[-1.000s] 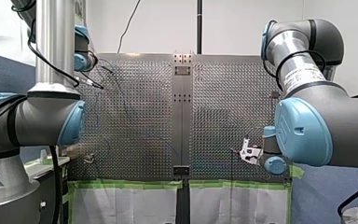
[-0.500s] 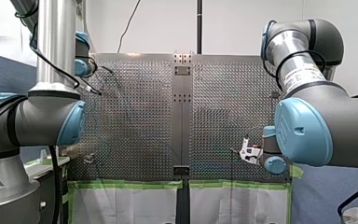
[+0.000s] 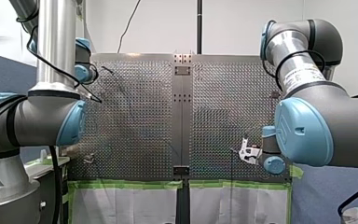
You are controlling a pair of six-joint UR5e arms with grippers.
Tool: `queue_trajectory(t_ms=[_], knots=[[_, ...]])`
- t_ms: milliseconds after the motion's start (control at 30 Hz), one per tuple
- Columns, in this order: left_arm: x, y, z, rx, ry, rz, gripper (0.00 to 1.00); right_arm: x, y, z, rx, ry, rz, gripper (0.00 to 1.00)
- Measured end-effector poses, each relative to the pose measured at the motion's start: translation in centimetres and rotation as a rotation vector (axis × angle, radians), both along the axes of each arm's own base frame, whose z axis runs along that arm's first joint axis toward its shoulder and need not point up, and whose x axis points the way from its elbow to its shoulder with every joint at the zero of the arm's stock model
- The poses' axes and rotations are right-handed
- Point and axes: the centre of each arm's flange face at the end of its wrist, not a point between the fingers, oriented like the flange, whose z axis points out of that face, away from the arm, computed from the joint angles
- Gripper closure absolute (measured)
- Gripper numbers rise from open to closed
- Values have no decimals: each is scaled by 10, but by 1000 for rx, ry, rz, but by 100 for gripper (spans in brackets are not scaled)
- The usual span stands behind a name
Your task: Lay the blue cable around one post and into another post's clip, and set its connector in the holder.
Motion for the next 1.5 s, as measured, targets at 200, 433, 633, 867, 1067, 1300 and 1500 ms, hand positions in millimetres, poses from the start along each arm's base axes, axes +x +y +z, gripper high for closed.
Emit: queue_trajectory(t_ms=[200,433,633,867,1067,1300,1500], knots=[[-1,-13,-3,14,10,-22,0,2,1,0,4,1,4,75],[-4,-29,-12,-18,13,-85,0,4,3,-1,8,3,7,75],[-7,-33,-18,-69,15,-106,0,4,3,-1,9,3,7,75],[-11,-34,-25,-122,29,-112,0,4,3,-1,9,5,7,75],[-16,-34,-36,-162,37,-117,0,4,2,-1,7,4,7,75],[-18,-40,-36,-186,35,-152,0,4,2,0,6,4,7,75],[-22,-44,-42,-233,34,-180,0,4,2,-1,8,4,7,75]])
